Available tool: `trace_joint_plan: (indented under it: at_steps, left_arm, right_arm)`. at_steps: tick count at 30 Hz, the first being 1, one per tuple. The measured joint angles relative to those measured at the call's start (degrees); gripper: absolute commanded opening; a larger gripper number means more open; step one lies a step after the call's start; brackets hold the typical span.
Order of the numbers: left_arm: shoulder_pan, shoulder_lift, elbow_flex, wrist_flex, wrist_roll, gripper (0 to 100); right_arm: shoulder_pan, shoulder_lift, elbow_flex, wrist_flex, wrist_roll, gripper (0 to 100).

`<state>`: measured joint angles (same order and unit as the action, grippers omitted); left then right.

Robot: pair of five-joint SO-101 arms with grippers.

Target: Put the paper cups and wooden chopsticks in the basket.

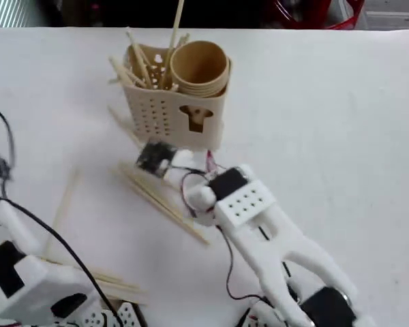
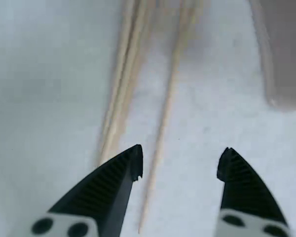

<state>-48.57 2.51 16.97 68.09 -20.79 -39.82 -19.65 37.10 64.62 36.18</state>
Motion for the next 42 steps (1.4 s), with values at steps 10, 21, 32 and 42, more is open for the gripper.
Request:
trace_joint_plan:
  at_steps: [10,21,32,42]
  left_arm:
    - [6.15,6.15,12.48,-5.98,11.25,24]
    - [6.15,6.15,13.98,-7.74,11.43,24]
    - [6.15,6.15,13.98,-7.74,11.43,24]
    - [6.15,6.07,13.98,-7.91,11.43,24]
  right_arm:
    - [-1.41,21.45,-1.41,-12.75,3.34,24.8]
    - [1.93,25.14,-1.85,-15.82,3.34,9.8]
    - [4.75,25.49,-3.34,-16.62,1.23,1.7]
    - [8.53,10.11,-0.09,-8.44,-5.54,1.7]
